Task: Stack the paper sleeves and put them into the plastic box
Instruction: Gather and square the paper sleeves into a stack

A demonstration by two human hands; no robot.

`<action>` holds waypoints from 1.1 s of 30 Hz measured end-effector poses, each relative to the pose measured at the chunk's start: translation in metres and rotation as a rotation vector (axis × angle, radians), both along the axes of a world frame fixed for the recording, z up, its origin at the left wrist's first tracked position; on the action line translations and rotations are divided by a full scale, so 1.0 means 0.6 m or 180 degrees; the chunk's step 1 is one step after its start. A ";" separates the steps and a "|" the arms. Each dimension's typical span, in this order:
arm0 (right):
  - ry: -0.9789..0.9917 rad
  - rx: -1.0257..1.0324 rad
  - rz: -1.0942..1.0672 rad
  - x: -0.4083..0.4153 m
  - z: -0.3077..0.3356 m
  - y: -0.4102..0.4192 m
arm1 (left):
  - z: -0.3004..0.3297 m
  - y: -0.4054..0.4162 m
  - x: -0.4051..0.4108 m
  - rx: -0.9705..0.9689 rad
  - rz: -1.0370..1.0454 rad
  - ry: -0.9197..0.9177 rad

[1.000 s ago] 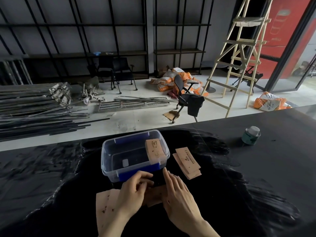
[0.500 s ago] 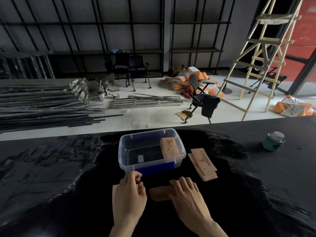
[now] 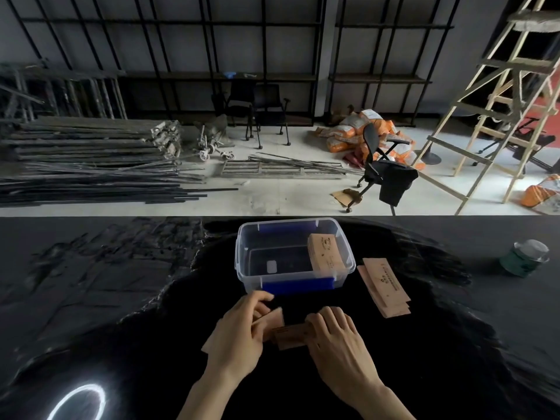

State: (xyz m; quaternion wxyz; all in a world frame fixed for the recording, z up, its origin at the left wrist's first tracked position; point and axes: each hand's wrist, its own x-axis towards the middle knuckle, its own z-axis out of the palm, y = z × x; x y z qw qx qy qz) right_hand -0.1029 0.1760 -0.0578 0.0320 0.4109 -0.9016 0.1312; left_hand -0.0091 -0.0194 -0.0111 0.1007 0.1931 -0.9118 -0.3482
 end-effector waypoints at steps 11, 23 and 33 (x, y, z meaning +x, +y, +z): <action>-0.0141 -0.0360 0.0068 0.022 -0.007 -0.041 | 0.000 0.057 -0.020 0.1037 -0.0180 0.0498; -0.0226 -0.0125 0.0180 0.017 0.013 -0.021 | -0.030 -0.037 0.055 -0.0950 0.0905 -0.1004; -0.0393 -0.0595 0.0008 0.023 0.004 -0.030 | -0.008 -0.010 0.020 0.0475 0.0110 0.0411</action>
